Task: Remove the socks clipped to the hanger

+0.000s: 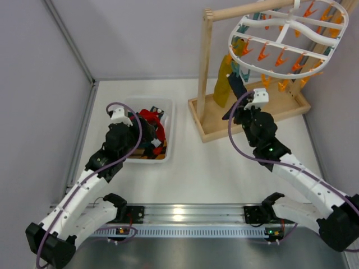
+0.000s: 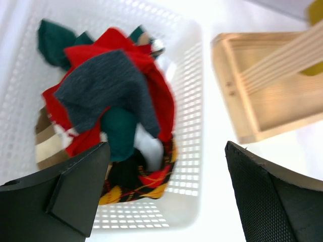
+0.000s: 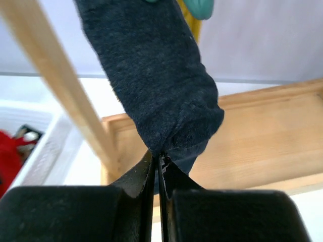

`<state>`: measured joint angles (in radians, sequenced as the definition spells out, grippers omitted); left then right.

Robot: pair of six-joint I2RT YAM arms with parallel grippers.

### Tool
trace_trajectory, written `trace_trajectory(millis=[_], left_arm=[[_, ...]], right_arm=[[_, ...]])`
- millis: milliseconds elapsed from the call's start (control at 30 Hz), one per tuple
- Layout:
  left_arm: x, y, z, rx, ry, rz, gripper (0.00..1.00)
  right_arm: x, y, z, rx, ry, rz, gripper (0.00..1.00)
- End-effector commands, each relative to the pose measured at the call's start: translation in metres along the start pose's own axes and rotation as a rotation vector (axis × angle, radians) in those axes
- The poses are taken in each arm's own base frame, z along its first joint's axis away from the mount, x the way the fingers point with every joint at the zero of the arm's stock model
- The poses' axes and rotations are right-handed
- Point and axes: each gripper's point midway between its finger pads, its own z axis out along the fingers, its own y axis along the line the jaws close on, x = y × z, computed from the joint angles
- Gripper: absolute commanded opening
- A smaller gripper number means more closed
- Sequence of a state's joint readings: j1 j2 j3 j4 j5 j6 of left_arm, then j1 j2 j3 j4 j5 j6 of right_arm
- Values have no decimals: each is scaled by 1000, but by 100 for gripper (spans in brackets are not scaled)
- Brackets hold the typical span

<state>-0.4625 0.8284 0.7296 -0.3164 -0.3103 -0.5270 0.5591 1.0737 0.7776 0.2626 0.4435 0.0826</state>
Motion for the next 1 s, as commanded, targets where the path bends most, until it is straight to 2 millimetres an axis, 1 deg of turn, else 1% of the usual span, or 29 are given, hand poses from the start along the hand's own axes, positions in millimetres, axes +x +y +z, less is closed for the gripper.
trace_trajectory(millis=[0,33,67,100,133,167,200,233,267,300,333,367,400,433,467,500,567,600,633,667,700,733,767,800,833,867,900,933,967], left_arm=[[-38,-42,-23,184,-58,-69,99],[-37,-50,-24,212,-42,-84,99],[-45,-60,-27,243,-45,-91,99],[-42,-74,-28,282,-17,-94,99],[-37,-82,-23,285,11,-91,99],[-37,-94,-21,303,13,-86,99],[-35,-128,-32,386,24,-60,99],[-23,-147,-24,397,48,-6,99],[-23,-193,-48,523,44,22,99],[-20,-213,-57,567,45,61,99],[-9,-228,-54,565,62,84,99],[-5,-247,-69,620,69,90,99],[-14,-259,-76,655,52,73,99],[-15,-267,-78,679,54,66,99],[-25,-275,-81,706,27,45,99],[-34,-283,-86,736,8,33,99],[-35,-303,-91,814,14,39,99],[-48,-314,-98,861,-15,34,99],[-54,-325,-101,895,-37,26,99],[-49,-334,-97,914,-32,44,99],[-54,-342,-96,927,-47,39,99],[-69,-351,-101,947,-72,25,99],[-62,-363,-93,960,-55,44,99],[-63,-371,-93,975,-54,49,99],[-81,-383,-100,1000,-87,31,99],[-80,-390,-95,996,-89,37,99],[-71,-398,-81,979,-80,52,99],[-83,-407,-83,980,-112,46,99],[-85,-410,-78,961,-135,62,99]], right_arm=[[1,21,-29,-179,45,51,0],[-4,25,-39,-219,38,69,0],[-2,26,-45,-239,46,70,0],[-4,27,-54,-262,46,78,0],[0,26,-59,-269,58,86,0],[-1,26,-64,-281,56,92,0],[-8,24,-71,-289,32,105,0],[-2,23,-76,-289,49,114,0],[-4,21,-79,-287,42,124,0],[-4,15,-86,-274,41,128,0],[2,12,-91,-266,62,136,0],[2,10,-94,-262,61,139,0],[-1,7,-100,-265,40,151,0],[0,6,-103,-265,40,155,0],[-4,4,-107,-266,26,160,0],[-3,4,-109,-271,30,153,0],[1,2,-113,-267,47,147,0],[4,-2,-113,-249,57,153,0],[6,-4,-115,-237,64,156,0],[8,-8,-118,-220,66,161,0],[11,-9,-119,-220,66,171,0],[12,-9,-120,-221,63,176,0],[10,-7,-122,-240,48,184,0],[9,-5,-123,-253,40,182,0],[9,-5,-124,-258,40,184,0],[8,-4,-123,-259,40,181,0],[7,-4,-123,-261,37,180,0],[6,-4,-124,-262,33,182,0],[7,-4,-124,-261,31,182,0]])
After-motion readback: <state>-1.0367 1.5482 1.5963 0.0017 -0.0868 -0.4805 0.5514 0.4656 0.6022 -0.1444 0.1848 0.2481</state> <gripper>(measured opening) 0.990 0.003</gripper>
